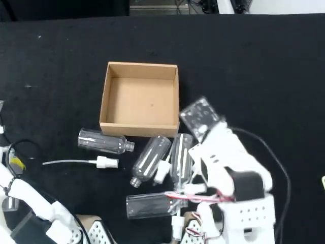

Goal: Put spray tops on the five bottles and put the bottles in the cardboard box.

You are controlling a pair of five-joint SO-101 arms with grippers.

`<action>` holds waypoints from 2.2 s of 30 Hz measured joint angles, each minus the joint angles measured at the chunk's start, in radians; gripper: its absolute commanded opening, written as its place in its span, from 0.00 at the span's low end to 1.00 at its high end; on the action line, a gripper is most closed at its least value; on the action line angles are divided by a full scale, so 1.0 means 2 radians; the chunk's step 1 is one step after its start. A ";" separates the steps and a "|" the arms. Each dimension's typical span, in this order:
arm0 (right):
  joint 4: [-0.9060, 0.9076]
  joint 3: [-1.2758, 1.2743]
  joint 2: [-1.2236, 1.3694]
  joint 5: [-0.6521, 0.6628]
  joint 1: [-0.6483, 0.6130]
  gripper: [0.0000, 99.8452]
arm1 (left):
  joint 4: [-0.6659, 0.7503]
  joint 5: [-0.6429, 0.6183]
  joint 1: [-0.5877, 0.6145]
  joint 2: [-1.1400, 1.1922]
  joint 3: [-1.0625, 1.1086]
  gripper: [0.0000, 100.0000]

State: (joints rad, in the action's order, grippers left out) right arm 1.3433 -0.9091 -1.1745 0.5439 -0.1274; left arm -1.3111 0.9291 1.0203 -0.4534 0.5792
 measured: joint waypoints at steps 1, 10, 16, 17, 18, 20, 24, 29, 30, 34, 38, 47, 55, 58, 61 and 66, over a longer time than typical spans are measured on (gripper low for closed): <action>0.000 0.002 0.022 0.011 0.004 0.12 | -0.002 -0.011 -0.004 0.000 0.000 0.05; -0.024 -0.010 0.157 -0.064 0.074 0.12 | 0.002 -0.157 -0.057 0.000 0.000 0.05; -0.032 -0.010 0.275 -0.122 0.052 0.18 | 0.043 -0.260 -0.102 0.000 0.005 0.05; -0.034 -0.010 0.291 -0.128 0.049 0.20 | 0.048 -0.274 -0.107 0.000 0.011 0.05; -0.035 -0.010 0.306 -0.138 0.048 0.22 | 0.054 -0.285 -0.110 0.001 0.014 0.05; -0.037 -0.004 0.334 -0.165 0.045 0.21 | 0.062 -0.302 -0.112 -0.005 0.023 0.05; -0.064 -0.002 0.380 -0.207 0.042 0.18 | 0.068 -0.325 -0.117 -0.048 0.052 0.05; -0.087 0.002 0.419 -0.242 0.043 0.18 | 0.068 -0.330 -0.133 -0.127 0.097 0.05; -0.087 0.002 0.423 -0.243 0.043 0.17 | 0.068 -0.330 -0.136 -0.138 0.103 0.05; -0.087 0.002 0.438 -0.245 0.025 0.17 | 0.068 -0.330 -0.149 -0.163 0.117 0.05; -0.087 0.005 0.476 -0.245 0.005 0.01 | 0.068 -0.333 -0.154 -0.170 0.117 0.05; -0.058 0.071 0.495 -0.208 0.031 0.01 | 0.068 -0.333 -0.157 -0.173 0.117 0.05; 0.116 0.298 0.439 -0.175 0.082 0.01 | 0.068 -0.333 -0.186 -0.173 0.117 0.04; 0.158 0.408 0.395 -0.174 0.082 0.01 | 0.068 -0.333 -0.217 -0.173 0.089 0.04; 0.163 0.506 0.368 -0.176 0.079 0.01 | 0.068 -0.337 -0.249 -0.173 0.056 0.04; 0.126 0.635 0.361 -0.248 0.051 0.01 | 0.068 -0.384 -0.318 -0.173 0.008 0.05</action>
State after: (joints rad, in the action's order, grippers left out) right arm 1.5950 0.3613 -0.4519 0.0483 -0.0245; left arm -1.1761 0.1603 0.3836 -0.7986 0.5961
